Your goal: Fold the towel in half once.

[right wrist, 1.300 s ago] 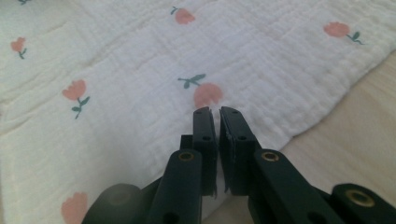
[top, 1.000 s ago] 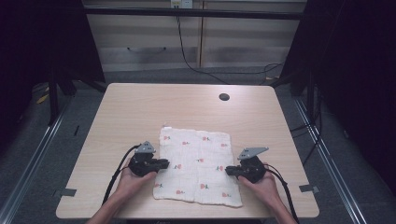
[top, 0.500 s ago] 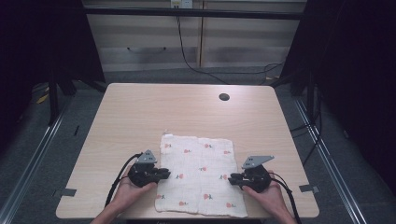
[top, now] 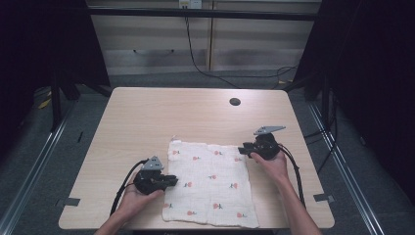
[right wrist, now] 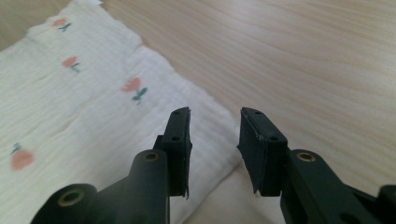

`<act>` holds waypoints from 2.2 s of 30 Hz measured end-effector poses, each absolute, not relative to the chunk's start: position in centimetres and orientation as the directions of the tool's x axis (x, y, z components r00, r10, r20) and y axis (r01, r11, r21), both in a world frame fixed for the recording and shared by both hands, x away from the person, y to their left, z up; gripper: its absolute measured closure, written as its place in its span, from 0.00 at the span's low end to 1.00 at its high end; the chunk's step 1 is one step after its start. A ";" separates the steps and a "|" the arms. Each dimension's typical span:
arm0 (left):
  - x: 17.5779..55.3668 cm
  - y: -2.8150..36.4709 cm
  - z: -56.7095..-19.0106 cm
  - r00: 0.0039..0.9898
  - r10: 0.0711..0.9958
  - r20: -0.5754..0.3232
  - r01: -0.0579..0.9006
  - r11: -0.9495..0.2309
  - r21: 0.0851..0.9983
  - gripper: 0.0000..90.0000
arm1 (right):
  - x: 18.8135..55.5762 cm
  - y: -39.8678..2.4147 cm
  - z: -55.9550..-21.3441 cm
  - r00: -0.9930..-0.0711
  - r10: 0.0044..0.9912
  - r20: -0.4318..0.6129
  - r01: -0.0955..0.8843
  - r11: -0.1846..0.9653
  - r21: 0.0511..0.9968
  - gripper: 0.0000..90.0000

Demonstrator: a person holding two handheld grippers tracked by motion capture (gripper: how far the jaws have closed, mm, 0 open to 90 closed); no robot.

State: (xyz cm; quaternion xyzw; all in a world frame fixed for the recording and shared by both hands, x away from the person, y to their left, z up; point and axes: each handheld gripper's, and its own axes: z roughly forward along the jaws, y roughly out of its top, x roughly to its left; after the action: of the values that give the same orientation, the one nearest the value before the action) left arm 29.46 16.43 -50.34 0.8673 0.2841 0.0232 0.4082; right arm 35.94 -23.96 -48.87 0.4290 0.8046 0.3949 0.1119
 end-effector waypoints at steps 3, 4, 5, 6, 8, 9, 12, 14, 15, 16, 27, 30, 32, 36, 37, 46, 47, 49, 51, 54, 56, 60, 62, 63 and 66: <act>29.4 16.4 -50.3 0.837 0.513 -0.191 0.474 -0.505 0.721 0.88 | 37.0 -23.1 -49.9 -0.606 0.782 0.145 0.618 0.349 0.705 0.67; 29.4 16.4 -50.3 0.837 0.512 -0.192 0.474 -0.504 0.721 0.88 | 37.1 -23.0 -50.0 -0.603 0.785 0.145 0.616 0.342 0.710 0.66; 29.4 16.4 -50.3 0.837 0.512 -0.192 0.474 -0.504 0.721 0.88 | 37.1 -23.0 -50.0 -0.603 0.785 0.145 0.616 0.342 0.710 0.66; 29.5 16.5 -50.3 0.838 0.510 -0.195 0.475 -0.505 0.721 0.88 | 37.4 -23.1 -50.2 -0.585 0.799 0.140 0.613 0.323 0.721 0.64; 29.5 16.5 -50.4 0.839 0.509 -0.193 0.473 -0.505 0.722 0.88 | 37.6 -23.2 -50.3 -0.578 0.803 0.144 0.626 0.324 0.710 0.65; 29.5 16.5 -50.4 0.839 0.509 -0.194 0.474 -0.505 0.721 0.88 | 37.8 -23.3 -50.4 -0.582 0.799 0.151 0.625 0.321 0.712 0.66; 29.6 16.4 -50.4 0.836 0.511 -0.197 0.476 -0.500 0.724 0.88 | 37.6 -23.2 -50.5 -0.598 0.786 0.159 0.624 0.332 0.707 0.71; 29.6 16.4 -50.4 0.837 0.511 -0.196 0.476 -0.502 0.722 0.87 | 37.6 -23.0 -50.6 -0.609 0.779 0.151 0.616 0.344 0.708 0.74; 29.6 16.4 -50.4 0.838 0.507 -0.199 0.476 -0.502 0.722 0.86 | 37.5 -23.0 -50.6 -0.609 0.777 0.157 0.618 0.342 0.708 0.80; 29.6 16.4 -50.4 0.838 0.507 -0.199 0.476 -0.502 0.722 0.85 | 37.5 -23.0 -50.6 -0.609 0.777 0.157 0.618 0.342 0.708 0.80; 30.8 16.3 -48.9 0.834 0.511 -0.209 0.466 -0.449 0.762 0.66 | 37.5 -23.7 -49.6 -0.610 0.762 0.217 0.612 0.280 0.740 0.97; 33.3 17.0 -48.0 0.802 0.553 -0.227 0.498 -0.408 0.765 0.65 | 37.5 -23.8 -49.5 -0.611 0.762 0.215 0.613 0.283 0.738 0.97; 36.3 17.3 -47.9 0.776 0.592 -0.216 0.522 -0.412 0.746 0.61 | 37.5 -23.8 -49.7 -0.610 0.762 0.216 0.616 0.286 0.734 0.97; 38.9 17.4 -48.3 0.758 0.622 -0.197 0.536 -0.421 0.732 0.58 | 37.6 -23.6 -49.9 -0.607 0.764 0.220 0.622 0.285 0.729 0.97; 39.7 17.5 -48.5 0.751 0.632 -0.192 0.540 -0.420 0.729 0.58 | 37.6 -23.6 -50.0 -0.609 0.761 0.224 0.620 0.281 0.732 0.97; 43.3 17.1 -50.6 0.708 0.659 -0.256 0.594 -0.360 0.719 0.63 | 37.4 -23.7 -49.9 -0.609 0.760 0.228 0.621 0.277 0.734 0.97; 43.2 16.9 -50.8 0.706 0.657 -0.265 0.598 -0.352 0.720 0.64 | 37.4 -23.9 -49.7 -0.606 0.761 0.232 0.620 0.269 0.737 0.97; 43.0 16.3 -50.8 0.712 0.655 -0.253 0.590 -0.364 0.721 0.67 | 37.4 -24.0 -49.7 -0.608 0.757 0.239 0.617 0.261 0.743 0.97; 42.7 15.7 -50.8 0.733 0.650 -0.202 0.557 -0.404 0.726 0.71 | 37.4 -24.0 -49.7 -0.606 0.757 0.245 0.620 0.256 0.742 0.97; 42.5 15.5 -50.8 0.747 0.638 -0.187 0.543 -0.424 0.725 0.85 | 37.3 -24.0 -49.7 -0.605 0.757 0.246 0.619 0.253 0.743 0.97; 42.4 15.4 -50.8 0.745 0.645 -0.169 0.537 -0.429 0.727 0.92 | 37.3 -24.0 -49.6 -0.606 0.755 0.249 0.617 0.250 0.746 0.97; 42.2 15.6 -50.7 0.736 0.653 -0.180 0.546 -0.414 0.729 0.94 | 37.4 -24.2 -49.5 -0.605 0.755 0.254 0.616 0.241 0.750 0.97; 42.2 15.8 -50.4 0.737 0.649 -0.191 0.544 -0.401 0.738 0.94 | 37.4 -24.3 -49.4 -0.604 0.753 0.261 0.616 0.233 0.752 0.97; 42.1 16.0 -50.2 0.734 0.651 -0.193 0.543 -0.393 0.742 0.94 | 37.4 -24.4 -49.4 -0.605 0.751 0.264 0.614 0.230 0.755 0.97; 41.9 16.4 -49.0 0.730 0.647 -0.218 0.538 -0.348 0.768 0.94 | 37.4 -24.7 -49.1 -0.601 0.743 0.295 0.611 0.189 0.769 0.97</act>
State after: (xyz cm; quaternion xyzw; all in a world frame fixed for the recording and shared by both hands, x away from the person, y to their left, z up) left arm 41.93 16.39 -49.02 0.8186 0.3619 0.0619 0.4418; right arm 37.40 -24.73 -49.06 0.4409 0.7677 0.4595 0.0717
